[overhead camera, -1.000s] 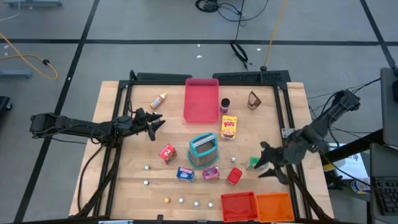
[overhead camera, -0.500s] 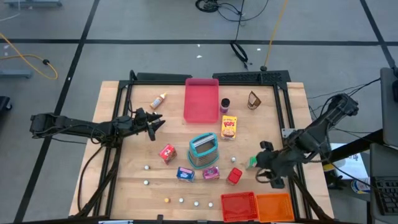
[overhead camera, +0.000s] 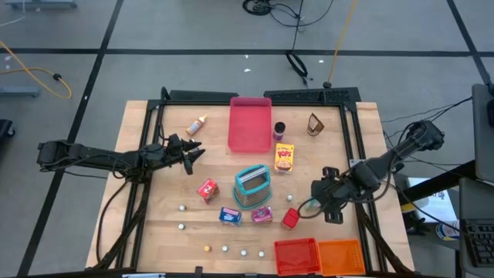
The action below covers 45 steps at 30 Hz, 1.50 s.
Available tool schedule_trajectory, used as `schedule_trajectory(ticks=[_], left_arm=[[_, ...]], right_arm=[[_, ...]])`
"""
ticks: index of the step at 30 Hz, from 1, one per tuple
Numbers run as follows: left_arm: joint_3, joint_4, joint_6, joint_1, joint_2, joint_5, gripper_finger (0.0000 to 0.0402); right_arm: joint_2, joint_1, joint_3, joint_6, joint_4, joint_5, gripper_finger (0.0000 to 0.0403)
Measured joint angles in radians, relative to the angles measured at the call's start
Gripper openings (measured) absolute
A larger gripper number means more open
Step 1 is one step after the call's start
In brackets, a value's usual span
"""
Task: Pick & Place Kitchen Items
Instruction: Put the green cereal box into the pink bin
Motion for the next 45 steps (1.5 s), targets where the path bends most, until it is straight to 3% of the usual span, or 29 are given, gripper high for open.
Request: schedule_trajectory(ticks=[17,30,34,43,45], left_arm=[[0.000,0.000,0.000,0.000,0.000,0.000,0.0186],[0.000,0.000,0.000,0.000,0.000,0.000,0.0186],[0.000,-0.001,0.000,0.000,0.000,0.000,0.0186],[0.000,-0.001,-0.001,0.000,0.000,0.000,0.0186],[0.000,-0.001,-0.001,0.000,0.000,0.000,0.0186]], right_arm=[[-0.002,-0.035,-0.139,-0.013,0.056,-0.009,0.0249],[-0.004,-0.034,-0.167,-0.007,0.069,-0.030,0.0226],[-0.005,-0.035,-0.177,0.014,0.067,-0.048,0.0189],[-0.022,-0.034,-0.180,-0.016,0.054,-0.084,0.0023],[-0.022,-0.035,-0.180,-0.028,0.053,-0.085,0.0011]])
